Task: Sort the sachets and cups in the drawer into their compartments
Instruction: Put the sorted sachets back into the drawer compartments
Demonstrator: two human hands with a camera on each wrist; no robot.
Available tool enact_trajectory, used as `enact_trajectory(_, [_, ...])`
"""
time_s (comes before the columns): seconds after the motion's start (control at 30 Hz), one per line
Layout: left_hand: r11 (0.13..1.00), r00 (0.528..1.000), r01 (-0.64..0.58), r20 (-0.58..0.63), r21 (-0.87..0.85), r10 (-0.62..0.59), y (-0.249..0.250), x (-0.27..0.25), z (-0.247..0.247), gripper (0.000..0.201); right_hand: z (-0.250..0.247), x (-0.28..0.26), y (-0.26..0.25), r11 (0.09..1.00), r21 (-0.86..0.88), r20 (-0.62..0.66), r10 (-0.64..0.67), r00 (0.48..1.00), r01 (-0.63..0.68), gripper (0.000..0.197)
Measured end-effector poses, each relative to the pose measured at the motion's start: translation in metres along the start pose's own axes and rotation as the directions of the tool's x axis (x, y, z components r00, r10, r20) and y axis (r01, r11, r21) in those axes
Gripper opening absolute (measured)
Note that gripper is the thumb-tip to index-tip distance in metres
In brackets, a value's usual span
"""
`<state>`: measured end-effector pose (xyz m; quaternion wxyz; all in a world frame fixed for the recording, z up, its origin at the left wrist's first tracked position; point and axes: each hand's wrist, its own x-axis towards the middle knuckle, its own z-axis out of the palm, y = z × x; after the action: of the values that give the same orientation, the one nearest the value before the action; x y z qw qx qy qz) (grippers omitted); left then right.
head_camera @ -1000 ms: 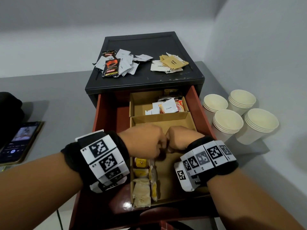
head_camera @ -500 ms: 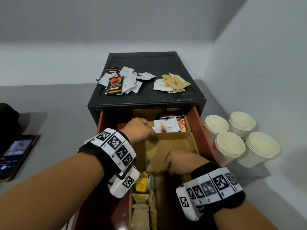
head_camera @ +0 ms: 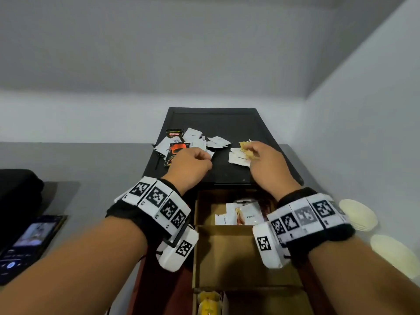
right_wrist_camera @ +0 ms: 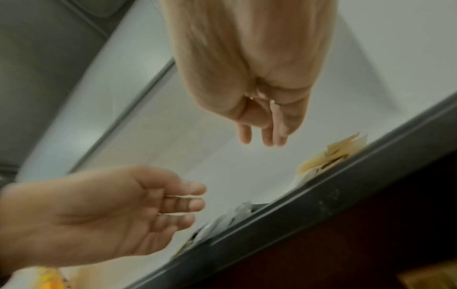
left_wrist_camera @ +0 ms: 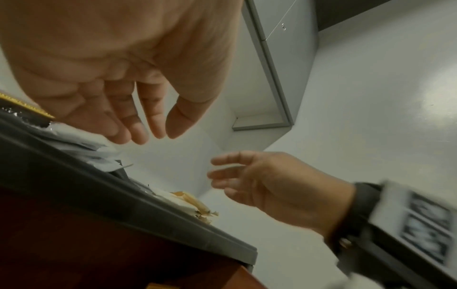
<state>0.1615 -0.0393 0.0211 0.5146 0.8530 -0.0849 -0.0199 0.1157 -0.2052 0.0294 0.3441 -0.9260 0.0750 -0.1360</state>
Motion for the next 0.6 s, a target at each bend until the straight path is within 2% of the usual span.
enact_trajectory(0.07, [0.998, 0.999, -0.006, 0.053, -0.061, 0.010, 0.005, 0.003, 0.006, 0.016, 0.002, 0.031, 0.007, 0.992, -0.123, -0.005, 0.015, 1.000, -0.016, 0.053])
enact_trajectory(0.13, [0.993, 0.996, 0.007, 0.094, -0.117, 0.004, 0.008, 0.006, 0.014, 0.023, 0.008, 0.054, 0.017, 0.954, -0.284, 0.092, 0.130, 0.987, -0.099, 0.075])
enact_trajectory(0.2, [0.987, 0.993, 0.029, 0.120, -0.155, -0.010, 0.008, 0.010, 0.020, 0.026, 0.012, 0.067, 0.026, 0.907, -0.394, 0.192, 0.242, 0.951, -0.151, 0.093])
enact_trajectory(0.27, [0.984, 0.990, 0.052, 0.139, -0.170, -0.029, 0.004, 0.014, 0.024, 0.028, 0.015, 0.074, 0.031, 0.889, -0.426, 0.255, 0.298, 0.920, -0.170, 0.100])
enact_trajectory(0.4, [0.984, 0.987, 0.072, 0.156, -0.163, -0.046, -0.004, 0.019, 0.025, 0.028, 0.022, 0.085, 0.036, 0.862, -0.488, 0.289, 0.305, 0.907, -0.135, 0.094])
enact_trajectory(0.6, [0.980, 0.985, 0.075, 0.167, -0.186, -0.044, -0.010, 0.022, 0.021, 0.025, 0.022, 0.081, 0.035, 0.842, -0.536, 0.238, 0.220, 0.946, -0.061, 0.067])
